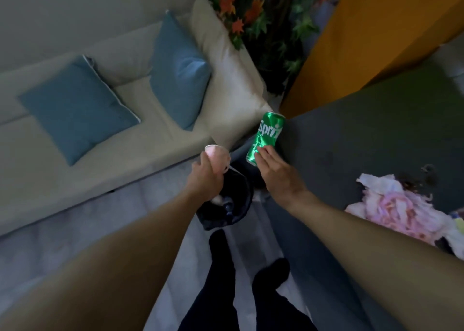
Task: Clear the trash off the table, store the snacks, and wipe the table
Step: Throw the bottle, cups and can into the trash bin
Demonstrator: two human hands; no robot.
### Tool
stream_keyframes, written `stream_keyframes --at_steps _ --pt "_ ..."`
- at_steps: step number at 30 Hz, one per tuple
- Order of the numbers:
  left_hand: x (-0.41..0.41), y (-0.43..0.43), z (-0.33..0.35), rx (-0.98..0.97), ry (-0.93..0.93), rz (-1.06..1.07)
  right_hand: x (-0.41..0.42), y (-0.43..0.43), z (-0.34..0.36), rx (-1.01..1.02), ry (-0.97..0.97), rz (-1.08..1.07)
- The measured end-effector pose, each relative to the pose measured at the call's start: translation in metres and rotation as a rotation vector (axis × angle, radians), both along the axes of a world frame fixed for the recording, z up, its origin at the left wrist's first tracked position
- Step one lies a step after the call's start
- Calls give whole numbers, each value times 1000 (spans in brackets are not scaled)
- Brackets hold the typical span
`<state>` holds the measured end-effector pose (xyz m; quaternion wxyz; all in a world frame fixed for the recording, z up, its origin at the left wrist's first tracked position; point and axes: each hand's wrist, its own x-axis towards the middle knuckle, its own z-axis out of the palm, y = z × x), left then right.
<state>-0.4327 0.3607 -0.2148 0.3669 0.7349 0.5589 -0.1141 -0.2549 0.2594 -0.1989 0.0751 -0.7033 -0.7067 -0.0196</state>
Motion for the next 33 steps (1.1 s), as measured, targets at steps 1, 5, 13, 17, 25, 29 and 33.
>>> stream_keyframes --at_steps 1,5,13,17,25,29,33 --pt "0 0 -2 3 -4 -7 0 -2 -1 18 -1 24" --pt "-3 4 -3 -7 -4 46 -8 -4 -6 69 24 98" --pt "-22 9 -13 -57 90 40 -31 -3 -41 -205 259 78" --pt "-27 4 -35 -70 109 38 -42 -6 -59 -240 318 56" --pt "-40 5 -101 -93 129 26 -58 -9 -132 -330 431 27" --pt "-47 8 -141 -98 138 49 -64 -9 -175 -371 462 11" --pt "-48 7 -178 -138 135 71 -68 -10 -211 -403 481 -12"
